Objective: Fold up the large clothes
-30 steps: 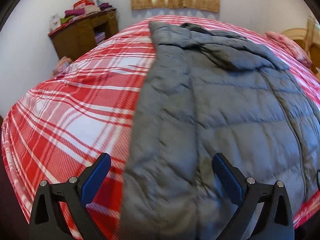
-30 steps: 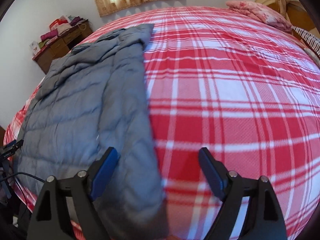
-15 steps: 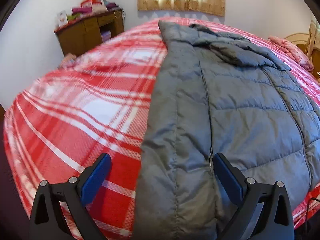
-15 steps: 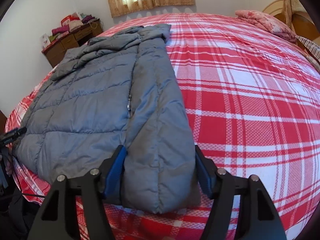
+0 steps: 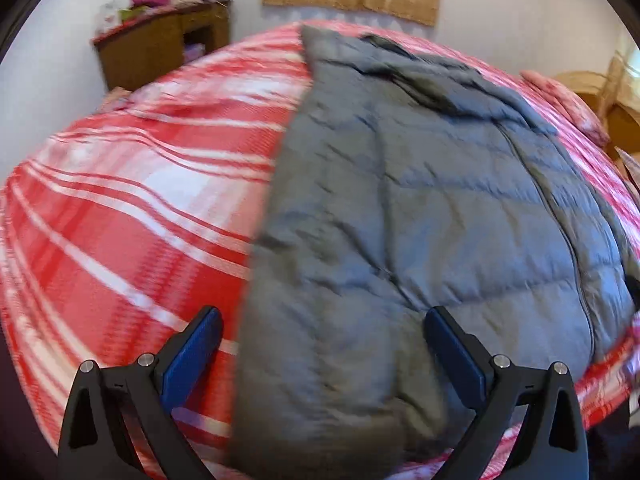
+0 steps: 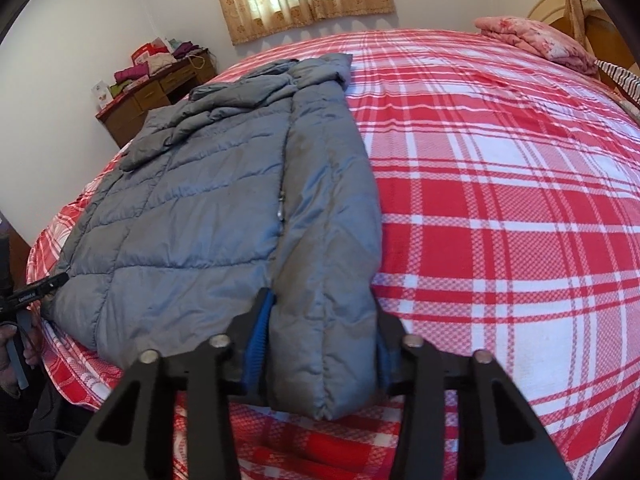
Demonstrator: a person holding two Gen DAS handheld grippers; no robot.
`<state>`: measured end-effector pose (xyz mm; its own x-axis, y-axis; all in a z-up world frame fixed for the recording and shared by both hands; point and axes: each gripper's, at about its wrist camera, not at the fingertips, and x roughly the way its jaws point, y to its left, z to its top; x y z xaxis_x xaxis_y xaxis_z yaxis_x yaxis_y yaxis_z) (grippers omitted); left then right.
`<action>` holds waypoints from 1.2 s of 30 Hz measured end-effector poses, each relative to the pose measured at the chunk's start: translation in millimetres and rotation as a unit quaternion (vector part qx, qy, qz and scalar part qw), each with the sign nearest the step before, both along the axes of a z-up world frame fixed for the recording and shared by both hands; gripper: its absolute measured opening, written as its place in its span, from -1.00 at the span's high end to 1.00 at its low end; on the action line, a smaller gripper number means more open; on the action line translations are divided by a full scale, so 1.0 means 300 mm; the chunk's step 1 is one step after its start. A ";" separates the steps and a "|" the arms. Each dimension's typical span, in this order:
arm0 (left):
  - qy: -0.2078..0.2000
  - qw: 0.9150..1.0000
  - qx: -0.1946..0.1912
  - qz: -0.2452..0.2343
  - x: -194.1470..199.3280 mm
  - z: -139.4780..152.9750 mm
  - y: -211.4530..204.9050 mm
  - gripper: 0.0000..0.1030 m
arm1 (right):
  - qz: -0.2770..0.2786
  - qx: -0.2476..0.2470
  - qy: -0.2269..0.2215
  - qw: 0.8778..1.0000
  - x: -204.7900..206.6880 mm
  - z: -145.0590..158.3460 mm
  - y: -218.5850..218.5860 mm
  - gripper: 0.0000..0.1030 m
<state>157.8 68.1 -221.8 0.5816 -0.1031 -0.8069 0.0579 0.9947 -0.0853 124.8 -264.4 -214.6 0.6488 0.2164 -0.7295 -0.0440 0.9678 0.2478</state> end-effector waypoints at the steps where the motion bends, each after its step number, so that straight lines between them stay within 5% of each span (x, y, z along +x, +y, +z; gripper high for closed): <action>1: -0.006 1.000 0.002 -0.009 -0.008 -0.005 -0.016 -0.49 | 0.005 0.008 -0.002 1.000 -0.002 0.001 0.000 0.51; 2: -0.012 0.999 -0.005 -0.032 -0.017 -0.002 -0.033 0.04 | 0.010 0.018 -0.004 1.000 -0.005 0.006 -0.002 0.61; 4: -0.028 0.998 -0.005 -0.063 -0.033 0.032 -0.058 0.64 | 0.009 0.026 -0.017 0.999 -0.014 0.030 -0.003 0.73; 8: -0.091 0.992 -0.006 -0.087 -0.104 0.168 -0.068 0.80 | 0.018 0.041 -0.077 0.996 -0.061 0.160 -0.007 0.79; 17: -0.226 0.963 -0.088 -0.119 -0.329 0.615 0.001 0.83 | 0.020 0.075 -0.237 0.968 -0.298 0.618 -0.067 0.80; 20: -0.233 0.960 -0.088 -0.125 -0.270 0.670 -0.010 0.83 | 0.020 0.068 -0.255 0.964 -0.254 0.698 -0.056 0.80; 28: -0.205 0.975 -0.029 -0.081 0.296 0.551 -0.069 0.65 | -0.001 0.049 -0.195 0.980 0.281 0.642 -0.024 0.81; 36: -0.186 0.980 -0.057 -0.035 0.531 0.475 -0.028 0.06 | -0.033 0.042 -0.136 0.989 0.581 0.499 -0.077 0.80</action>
